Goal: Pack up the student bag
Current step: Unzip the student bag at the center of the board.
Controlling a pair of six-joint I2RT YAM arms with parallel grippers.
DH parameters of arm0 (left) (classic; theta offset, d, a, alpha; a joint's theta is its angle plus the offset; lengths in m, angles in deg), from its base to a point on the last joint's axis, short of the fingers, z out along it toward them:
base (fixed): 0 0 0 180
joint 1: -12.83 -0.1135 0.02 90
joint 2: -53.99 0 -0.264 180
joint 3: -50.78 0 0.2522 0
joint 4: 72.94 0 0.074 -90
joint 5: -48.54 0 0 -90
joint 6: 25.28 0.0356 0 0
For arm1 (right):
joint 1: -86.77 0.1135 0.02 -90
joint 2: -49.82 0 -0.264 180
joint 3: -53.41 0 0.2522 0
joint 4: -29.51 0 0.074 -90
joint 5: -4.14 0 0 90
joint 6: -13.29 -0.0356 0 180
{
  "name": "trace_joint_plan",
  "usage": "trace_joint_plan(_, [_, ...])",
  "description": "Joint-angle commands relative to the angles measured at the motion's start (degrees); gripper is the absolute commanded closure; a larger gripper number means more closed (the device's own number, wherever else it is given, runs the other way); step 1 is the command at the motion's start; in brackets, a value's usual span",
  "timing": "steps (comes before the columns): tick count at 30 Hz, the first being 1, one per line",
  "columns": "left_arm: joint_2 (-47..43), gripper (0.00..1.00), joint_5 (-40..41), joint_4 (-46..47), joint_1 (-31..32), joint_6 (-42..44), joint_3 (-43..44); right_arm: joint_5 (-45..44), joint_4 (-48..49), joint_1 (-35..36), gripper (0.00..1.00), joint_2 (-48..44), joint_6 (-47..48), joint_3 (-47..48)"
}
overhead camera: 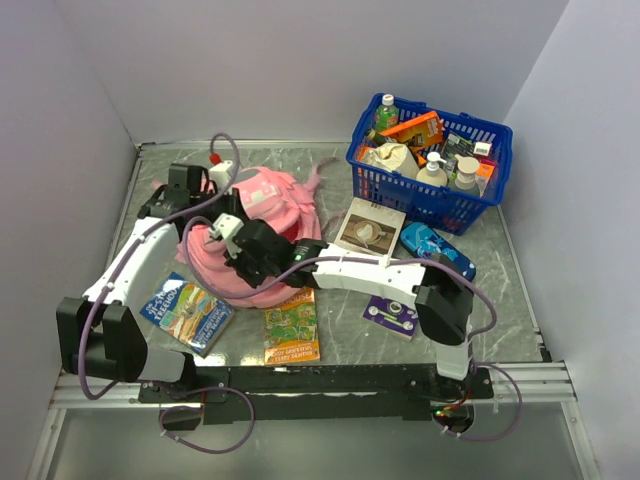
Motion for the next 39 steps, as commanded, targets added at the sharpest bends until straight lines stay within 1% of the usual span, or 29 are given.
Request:
trace_joint_plan(1, [-0.7, 0.99, -2.18, 11.64, -2.84, -9.72, 3.58, 3.22, 1.84, 3.69, 1.0, 2.77, 1.69, 5.46])
trace_joint_plan(5, [0.62, 0.99, -3.24, 13.74, -2.84, -13.85, 4.99, 3.3, 2.36, 3.7, 1.0, 4.71, 2.04, 8.45])
trace_joint_plan(7, [2.02, 0.99, -4.29, 14.71, -2.93, -15.95, 6.3, 3.83, 0.96, 3.78, 0.99, 6.55, 2.04, 10.47])
trace_joint_plan(8, [2.64, 0.99, -4.82, 14.98, -2.93, -16.4, 7.01, 4.09, 0.52, 3.78, 0.99, 7.16, 2.04, 12.48])
trace_joint_plan(10, [4.22, 0.99, -5.61, 14.8, -2.93, -17.37, 9.46, 4.53, 0.34, 3.78, 0.99, 8.92, 2.04, 13.64])
trace_joint_plan(14, [4.58, 0.99, -8.33, 16.21, -2.93, -18.52, 11.76, 5.94, 0.43, 3.61, 0.98, 12.43, 3.53, 16.88])
trace_joint_plan(17, [3.79, 0.99, -9.3, 15.33, -3.01, -17.46, 13.69, 4.8, -1.06, 3.61, 0.89, 15.24, 3.89, 21.19])
trace_joint_plan(19, [3.09, 0.99, -9.75, 13.93, -3.19, -15.97, 15.1, 4.36, -1.24, 3.35, 0.86, 15.78, 3.8, 23.13])
trace_joint_plan(20, [3.0, 0.99, -10.36, 13.49, -3.19, -15.45, 15.54, 4.18, -0.29, 3.08, 0.81, 15.26, 3.62, 23.05])
trace_joint_plan(21, [2.91, 0.99, -10.62, 12.88, -3.19, -14.4, 16.85, 4.18, 0.25, 2.39, 0.71, 14.82, 3.19, 22.79])
trace_joint_plan(23, [3.0, 0.99, -10.63, 10.16, -3.28, -12.99, 18.61, 4.09, 1.04, 1.33, 0.63, 12.81, 2.66, 21.47])
trace_joint_plan(24, [2.91, 0.99, -10.1, 9.19, -3.28, -11.41, 20.18, 4.09, 1.22, 0.28, 0.55, 11.84, 1.18, 20.94])
trace_joint_plan(25, [2.91, 0.99, -9.66, 8.57, -3.19, -10.61, 20.9, 4.01, 1.3, -0.34, 0.52, 10.61, 0.12, 18.94])
trace_joint_plan(26, [2.91, 0.99, -9.14, 7.17, -3.19, -9.65, 21.51, 3.92, 1.48, -0.87, 0.48, 7.38, -0.5, 17.35])
trace_joint_plan(27, [2.74, 0.99, -8.26, 6.63, -3.19, -8.07, 22.3, 3.57, 2.7, -2.09, 0.39, 5.17, -1.2, 15.16])
trace_joint_plan(28, [2.65, 0.99, -8.08, 6.28, -3.19, -7.27, 22.31, 3.31, 3.58, -2.71, 0.32, 2.63, -2.78, 9.39])
trace_joint_plan(29, [2.65, 0.99, -7.9, 5.93, -3.19, -6.66, 22.22, 3.04, 4.55, -3.59, 0.25, -3.05, -3.75, 6.12])
trace_joint_plan(30, [2.73, 0.99, -8.34, 5.32, -3.19, -5.61, 21.79, 2.86, 5.25, -4.47, 0.0, -6.16, -4.8, 2.78])
trace_joint_plan(31, [2.91, 0.99, -8.52, 5.05, -3.19, -5.07, 21.35, 2.6, 6.22, -6.65, 0.0, -9.32, -6.99, -3.96])
trace_joint_plan(32, [3.08, 0.99, -9.04, 4.61, -3.19, -4.37, 21.0, 2.69, 5.97, -8.15, 0.0, -15.27, -8.49, -6.98])
trace_joint_plan(33, [3.35, 0.99, -9.65, 3.82, -3.19, -2.71, 20.03, 2.95, 5.79, -9.82, 0.0, -18.29, -9.99, -12.75])
trace_joint_plan(34, [3.52, 0.99, -10.36, 3.12, -2.93, -1.57, 19.59, 3.73, 4.83, -13.75, 0.0, -21.19, -13.31, -15.51])
trace_joint_plan(35, [3.79, 0.99, -10.19, 2.59, -2.84, 0.62, 19.24, 3.83, 4.56, -15.62, 0.0, -26.7, -14.64, -18.32])
trace_joint_plan(36, [4.14, 0.99, -10.19, 1.28, -2.84, 1.95, 18.54, 3.48, 3.69, -17.81, 0.0, -29.28, -16.05, -23.22])
trace_joint_plan(37, [4.4, 0.99, -9.75, 0.22, -2.75, 3.53, 18.44, 2.26, 1.68, -19.58, 0.0, -31.65, -18.5, -25.36])
trace_joint_plan(38, [4.67, 0.99, -9.31, -0.66, -2.75, 6.68, 18.36, 1.03, 0.09, -23.6, 0.0, -35.85, -19.48, -27.3])
trace_joint_plan(39, [4.93, 0.99, -9.13, -1.71, -2.84, 7.75, 18.01, -0.64, -1.58, -25.46, 0.0, -37.72, -22.19, -30.53])
